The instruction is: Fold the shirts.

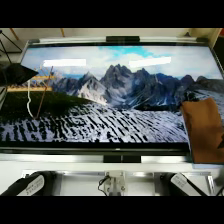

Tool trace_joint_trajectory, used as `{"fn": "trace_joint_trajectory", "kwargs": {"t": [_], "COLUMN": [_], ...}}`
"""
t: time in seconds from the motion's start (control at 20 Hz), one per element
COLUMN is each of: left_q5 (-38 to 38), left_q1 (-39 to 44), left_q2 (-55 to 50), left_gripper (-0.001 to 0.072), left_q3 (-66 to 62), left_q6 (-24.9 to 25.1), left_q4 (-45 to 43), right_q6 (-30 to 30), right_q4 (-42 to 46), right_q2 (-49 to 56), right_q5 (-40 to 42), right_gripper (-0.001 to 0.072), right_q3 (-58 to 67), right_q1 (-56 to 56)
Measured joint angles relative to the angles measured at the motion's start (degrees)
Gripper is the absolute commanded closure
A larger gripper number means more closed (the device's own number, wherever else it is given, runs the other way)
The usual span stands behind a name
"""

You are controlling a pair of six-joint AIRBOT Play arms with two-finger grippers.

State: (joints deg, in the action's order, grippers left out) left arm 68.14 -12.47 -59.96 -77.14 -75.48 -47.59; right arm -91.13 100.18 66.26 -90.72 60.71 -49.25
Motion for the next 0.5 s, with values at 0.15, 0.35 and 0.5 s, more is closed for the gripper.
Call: {"fn": "trace_joint_trajectory", "kwargs": {"t": [0.15,0.35,0.5], "left_q5": [0.0,1.4,8.7], "left_q1": [1.2,8.6,19.2], "left_q2": [-0.2,-2.9,-8.6], "left_gripper": [0.0682,0.0682,0.0539], "left_q3": [0.0,-1.8,-6.5], "left_q6": [0.0,-2.7,-9.1], "left_q4": [-0.1,-9.9,-30.8], "right_q6": [-0.5,1.8,3.3], "right_q4": [1.0,0.9,0.3], "right_q2": [0.0,0.0,0.1], "right_q5": [0.2,4.2,9.8], "right_gripper": [0.0098,0.0098,0.0098], "right_q3": [1.8,14.0,21.7], "right_q1": [0.0,4.7,15.9]}}
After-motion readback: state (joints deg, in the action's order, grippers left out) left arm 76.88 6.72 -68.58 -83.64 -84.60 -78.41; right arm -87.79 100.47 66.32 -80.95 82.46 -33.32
